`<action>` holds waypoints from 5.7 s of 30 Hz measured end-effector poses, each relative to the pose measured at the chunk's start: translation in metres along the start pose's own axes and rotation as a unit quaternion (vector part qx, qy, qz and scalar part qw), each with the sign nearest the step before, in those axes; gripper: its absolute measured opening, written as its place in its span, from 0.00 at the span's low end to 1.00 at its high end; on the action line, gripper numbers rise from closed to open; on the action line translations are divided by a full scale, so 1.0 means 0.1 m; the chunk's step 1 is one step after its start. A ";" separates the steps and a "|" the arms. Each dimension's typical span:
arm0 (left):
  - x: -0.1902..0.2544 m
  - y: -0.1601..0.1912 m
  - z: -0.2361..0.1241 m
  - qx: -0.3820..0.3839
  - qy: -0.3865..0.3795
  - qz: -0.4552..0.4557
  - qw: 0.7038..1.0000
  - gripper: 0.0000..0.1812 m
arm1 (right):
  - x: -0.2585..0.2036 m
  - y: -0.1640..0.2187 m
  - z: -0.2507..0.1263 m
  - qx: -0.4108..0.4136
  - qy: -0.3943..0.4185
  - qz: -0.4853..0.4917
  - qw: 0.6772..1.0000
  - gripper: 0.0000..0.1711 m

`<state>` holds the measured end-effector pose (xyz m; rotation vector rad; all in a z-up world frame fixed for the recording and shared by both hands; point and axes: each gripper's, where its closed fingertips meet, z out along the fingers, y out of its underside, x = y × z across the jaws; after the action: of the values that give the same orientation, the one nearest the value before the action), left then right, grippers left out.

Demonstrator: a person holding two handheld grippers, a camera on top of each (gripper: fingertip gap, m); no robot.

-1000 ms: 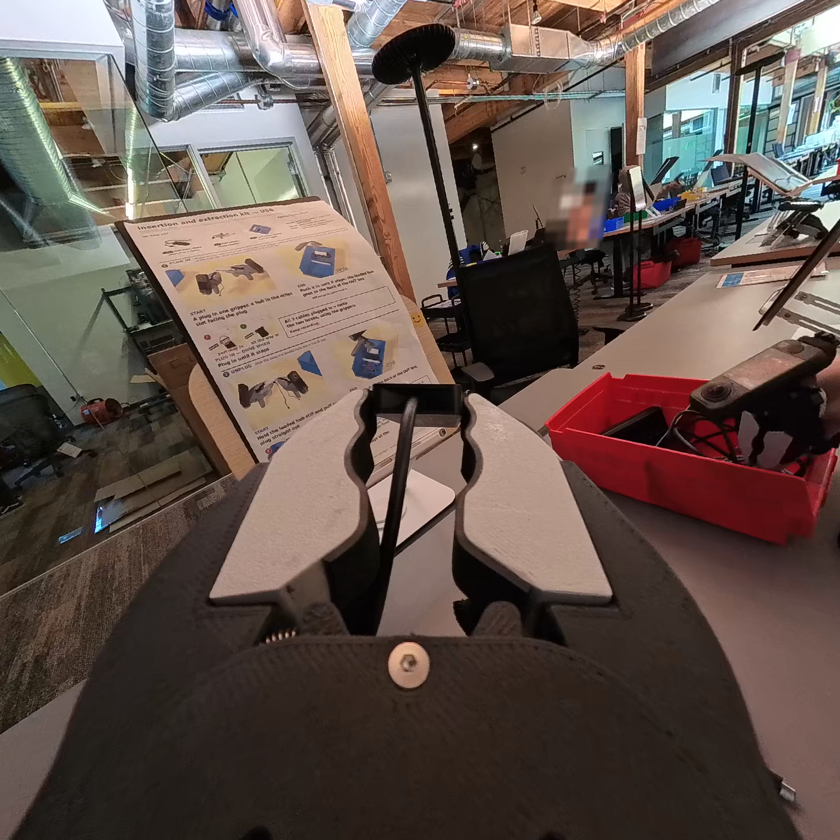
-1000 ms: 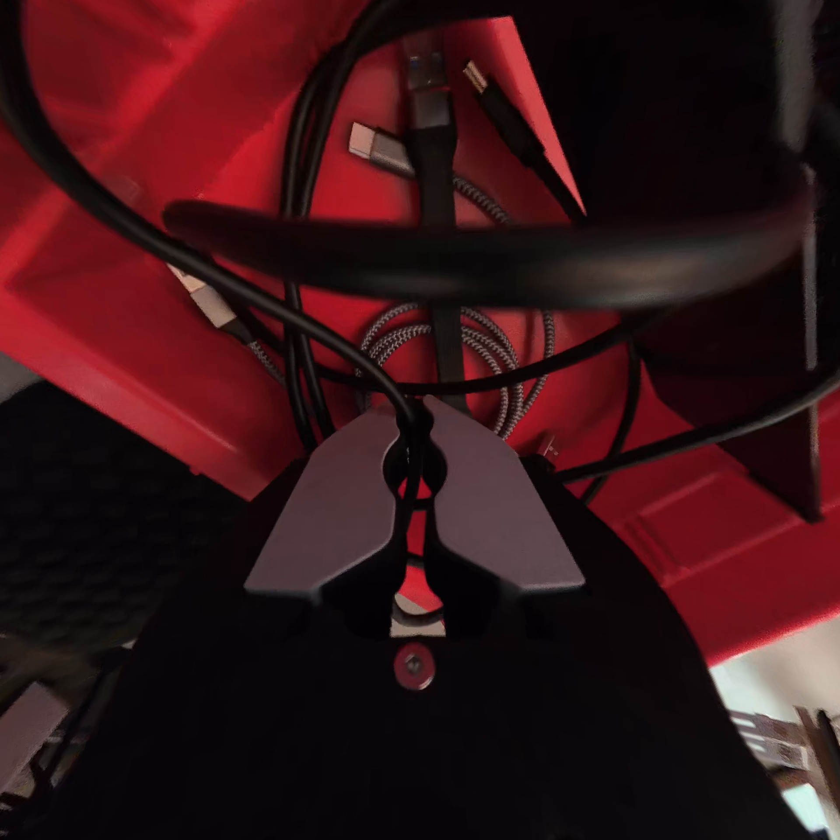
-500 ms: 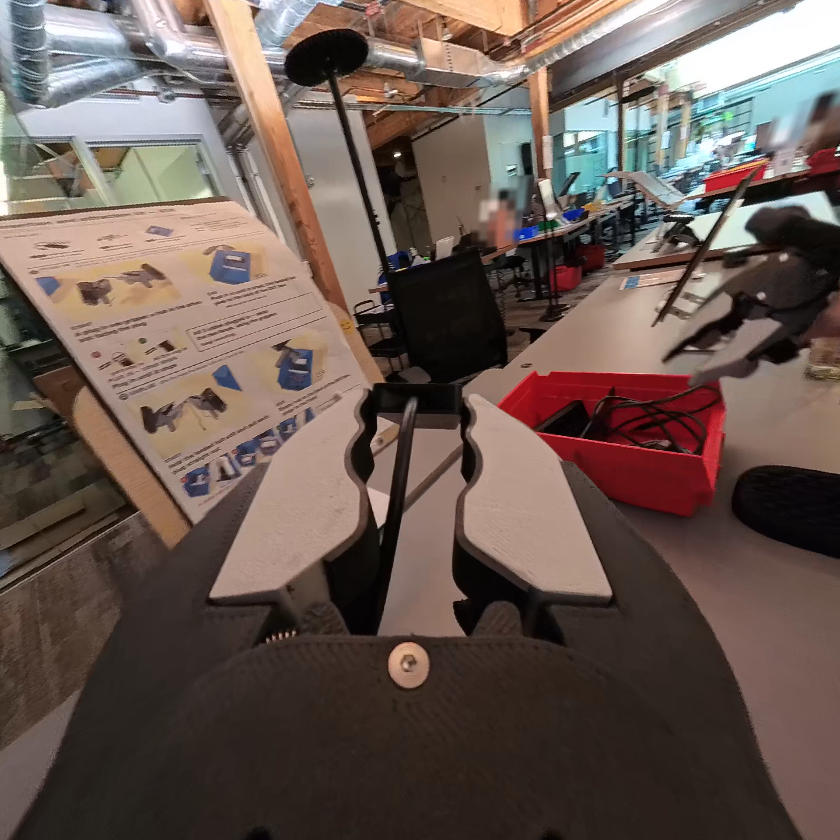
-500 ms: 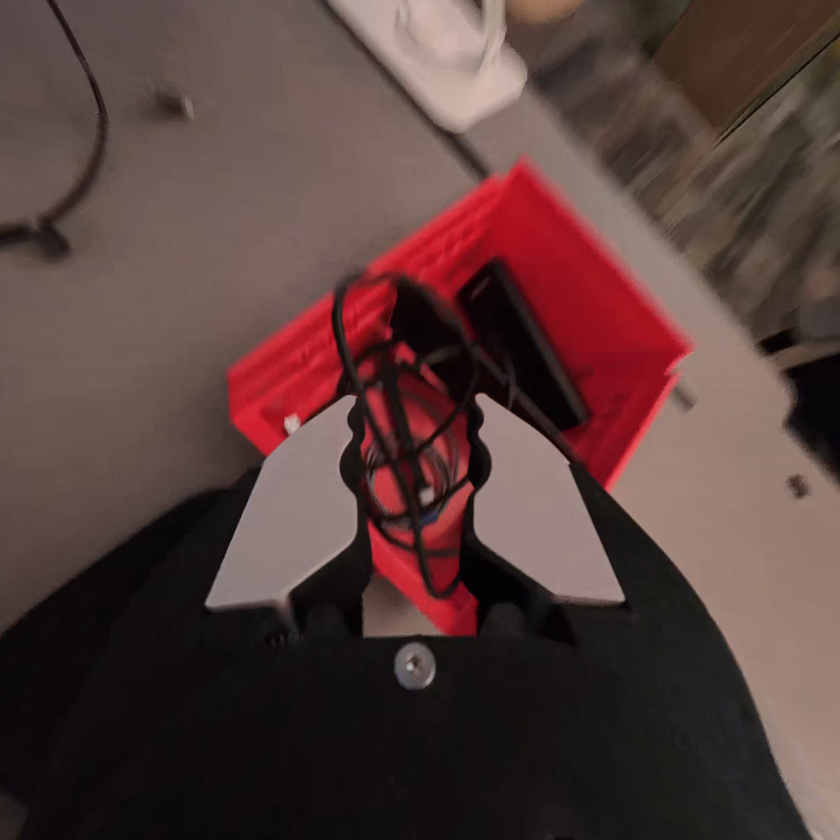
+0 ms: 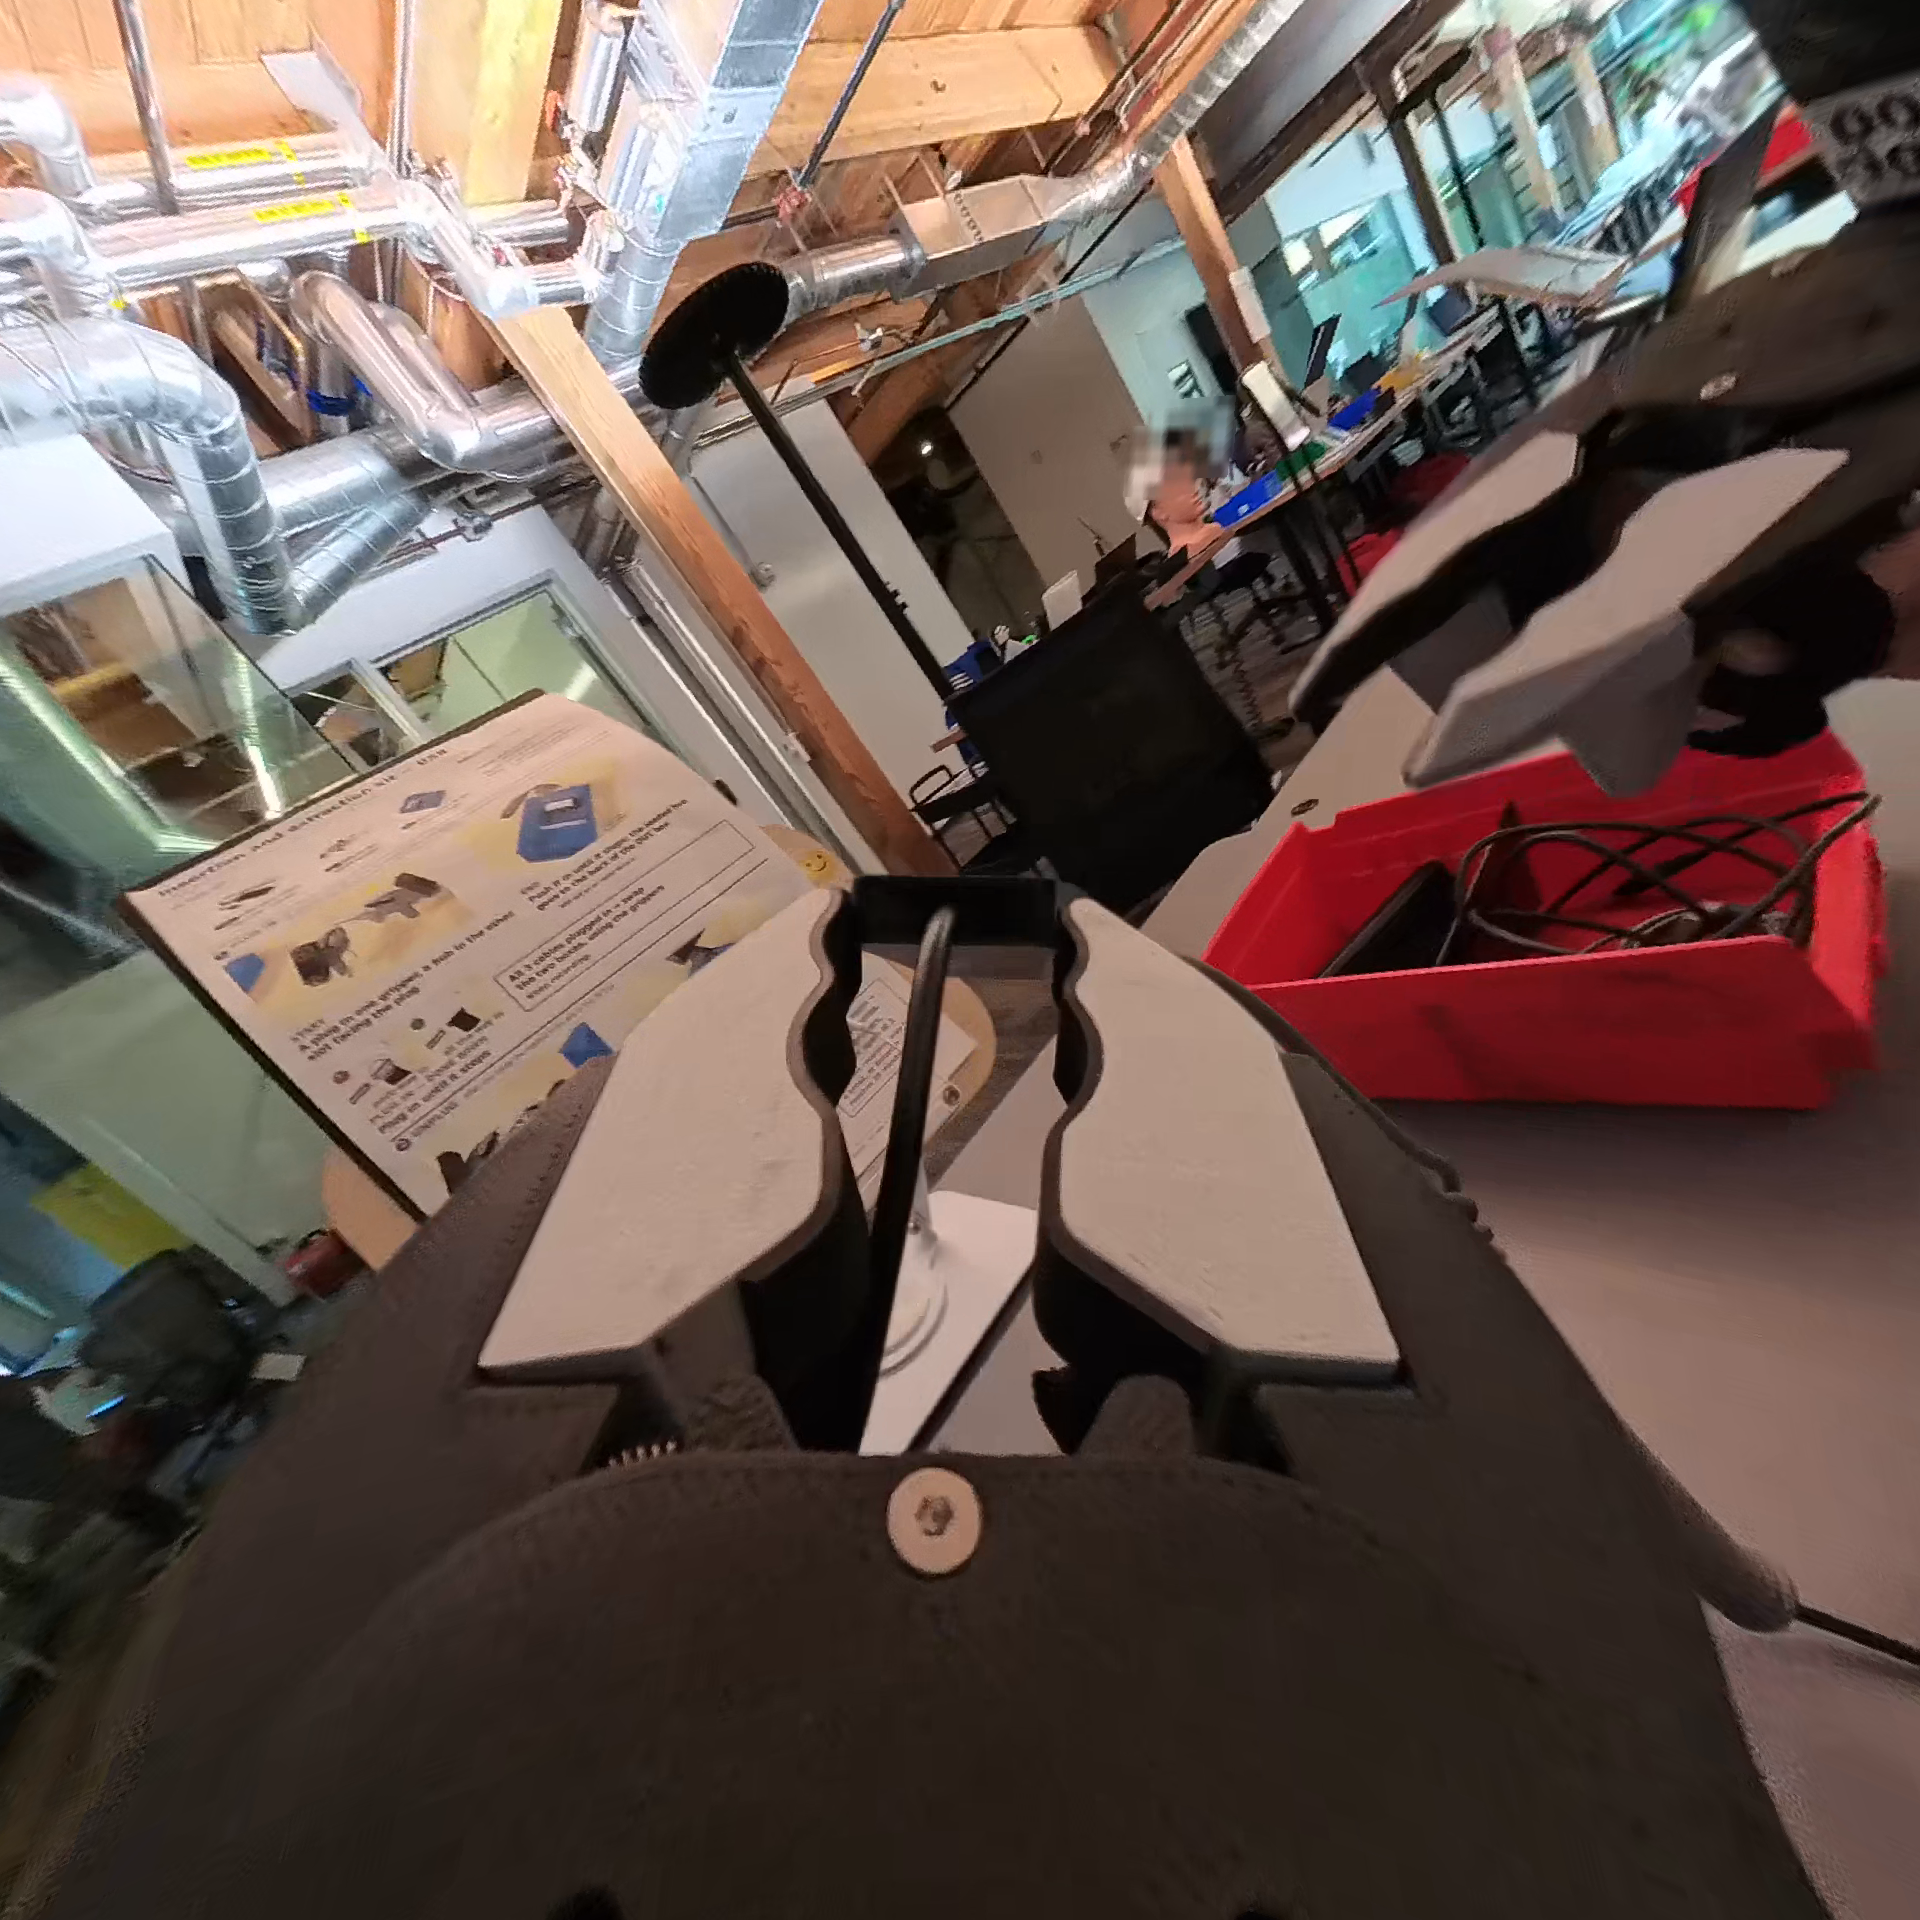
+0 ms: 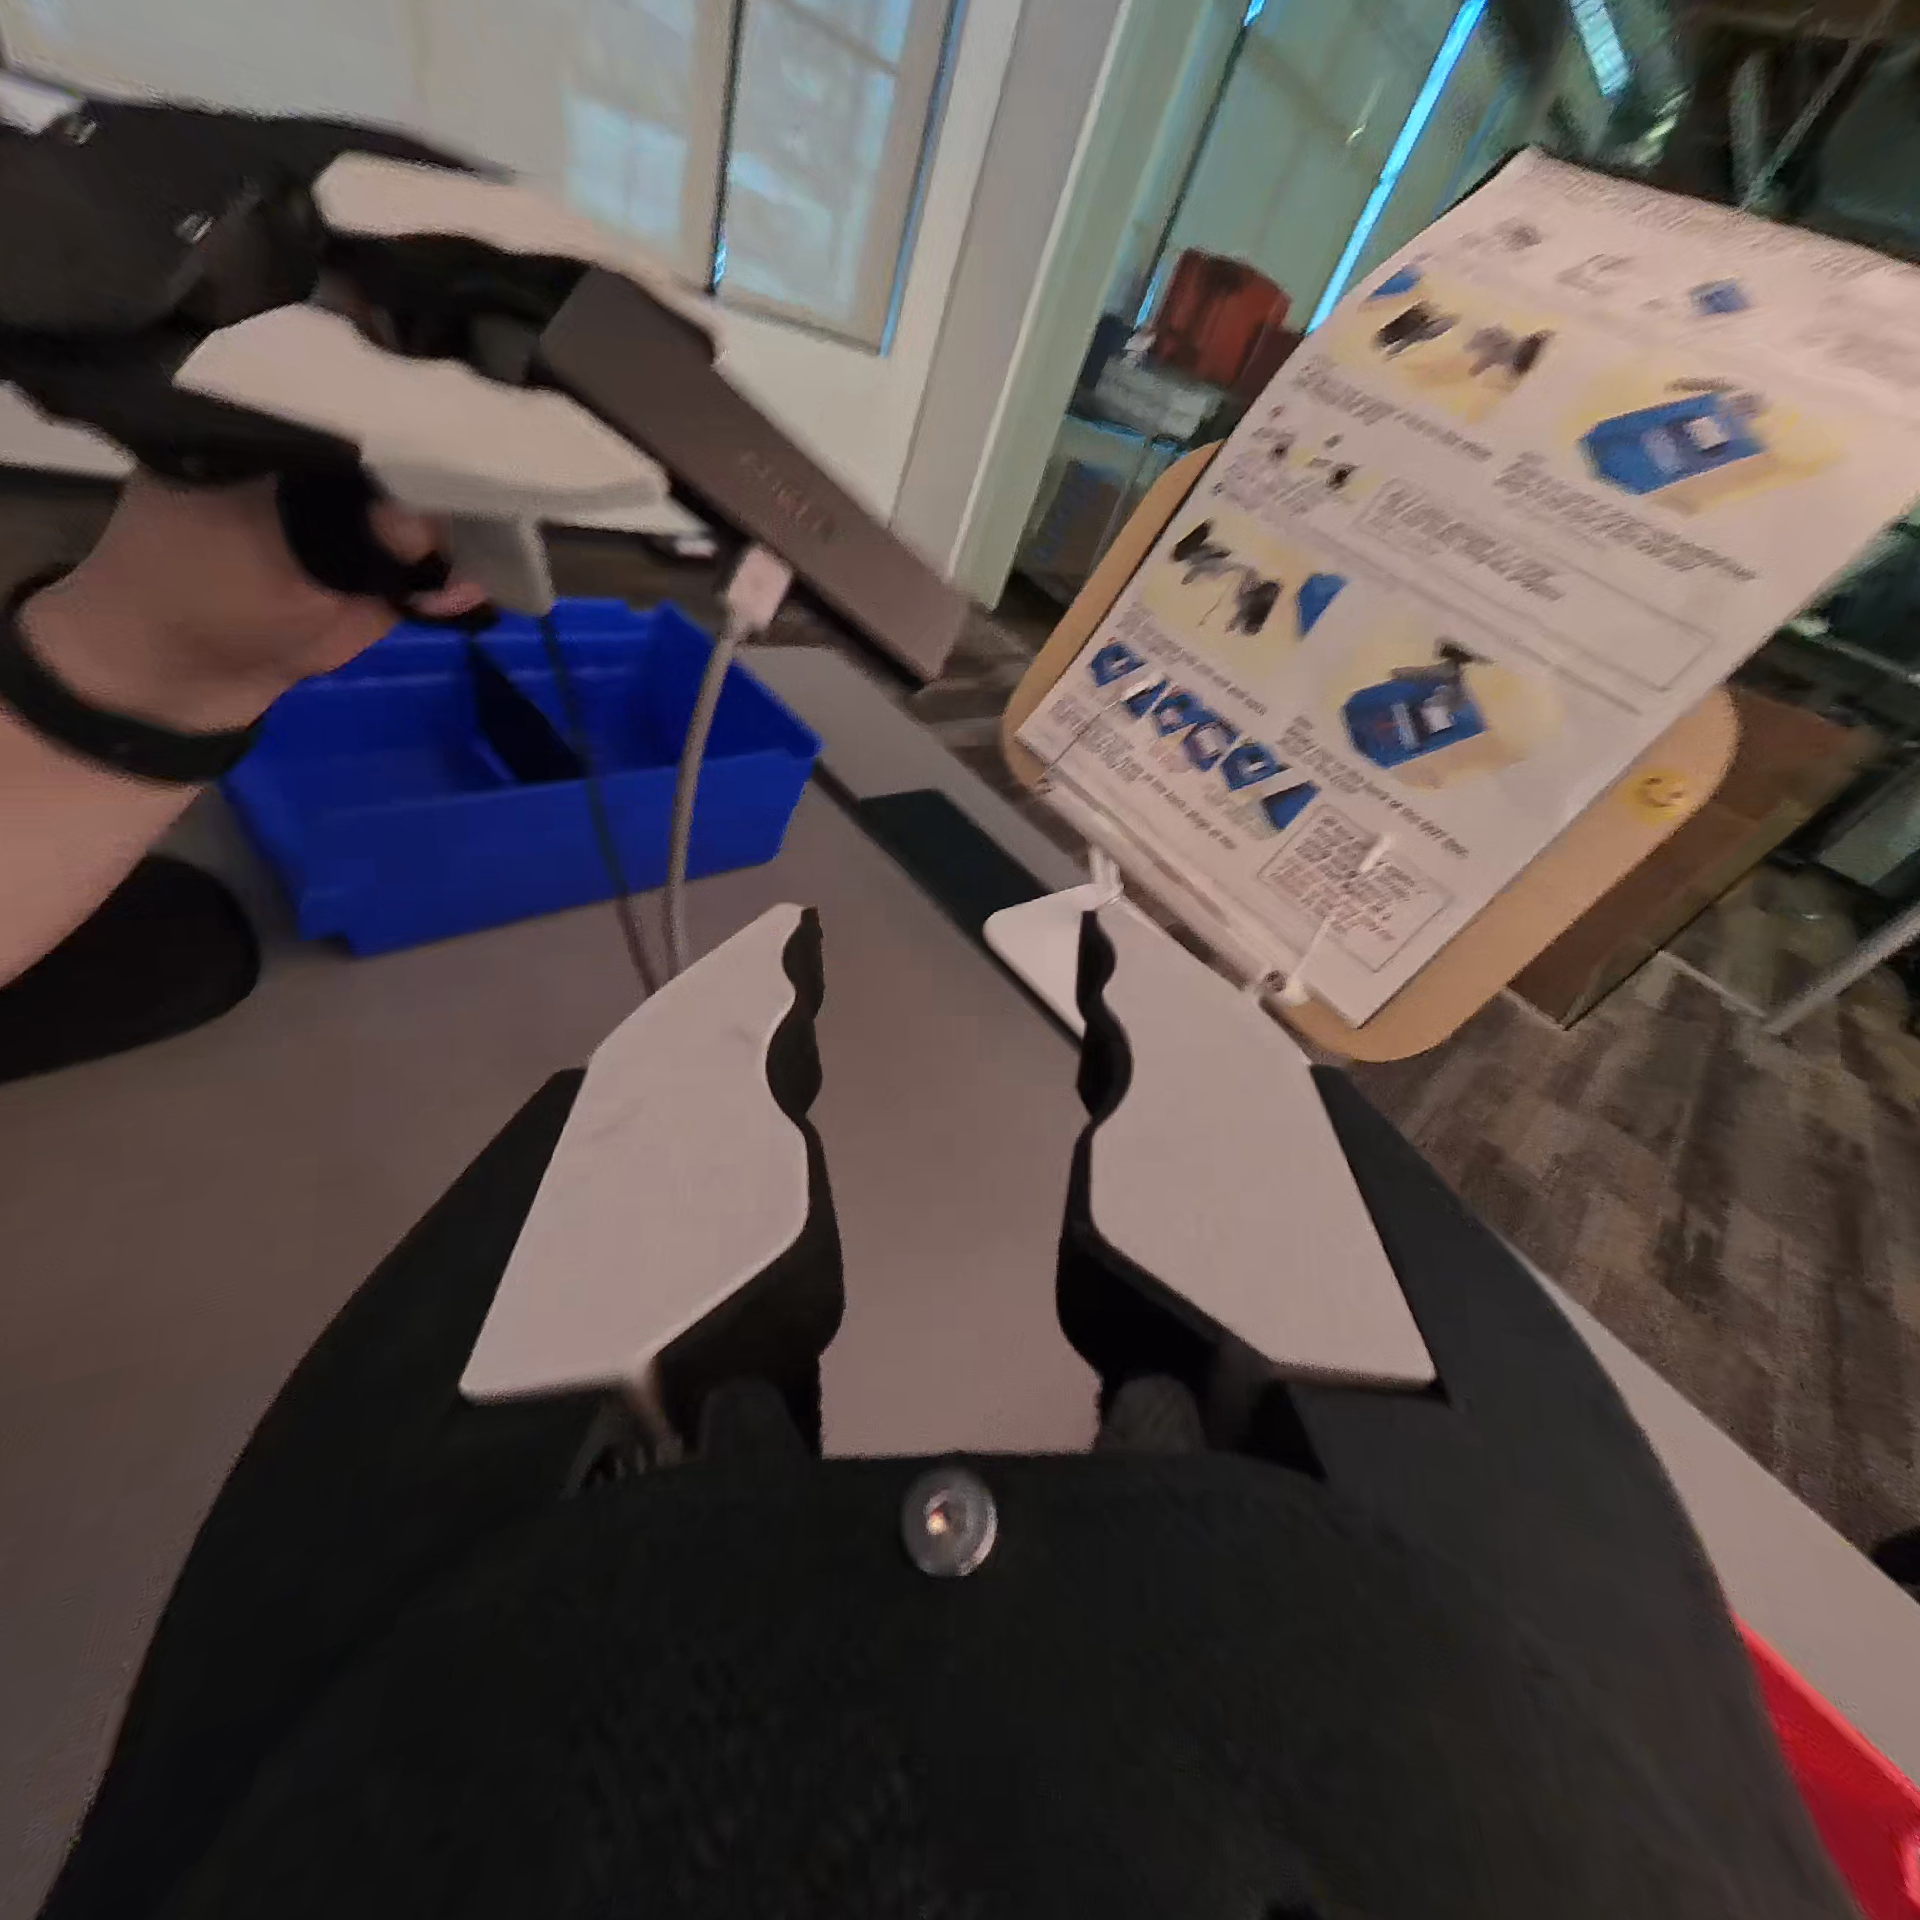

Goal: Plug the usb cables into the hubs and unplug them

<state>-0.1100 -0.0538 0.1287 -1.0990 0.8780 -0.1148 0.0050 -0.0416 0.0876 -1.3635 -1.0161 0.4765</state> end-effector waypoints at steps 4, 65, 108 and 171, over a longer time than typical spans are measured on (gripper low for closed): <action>0.03 -0.05 0.02 0.015 -0.004 0.001 1.000 0.19 | 0.30 -0.35 -0.11 0.089 0.013 0.052 0.995 0.24; -0.71 -0.12 -0.35 0.053 -0.281 0.041 0.957 0.19 | -0.47 -0.65 0.68 0.245 -0.047 0.124 0.960 0.10; -0.59 -0.07 -0.32 0.034 -0.057 -0.122 0.990 0.19 | -0.71 2.65 0.29 -0.526 -0.320 -0.229 0.754 0.09; 0.71 0.58 0.48 -0.114 -0.027 0.329 0.937 0.19 | 1.47 1.27 -1.53 -0.501 0.027 -0.127 0.856 0.09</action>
<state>-0.0497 -0.0256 0.0500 -0.9604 1.1874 0.5850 0.2394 0.0130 0.0308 -2.0813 -1.4540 -0.3776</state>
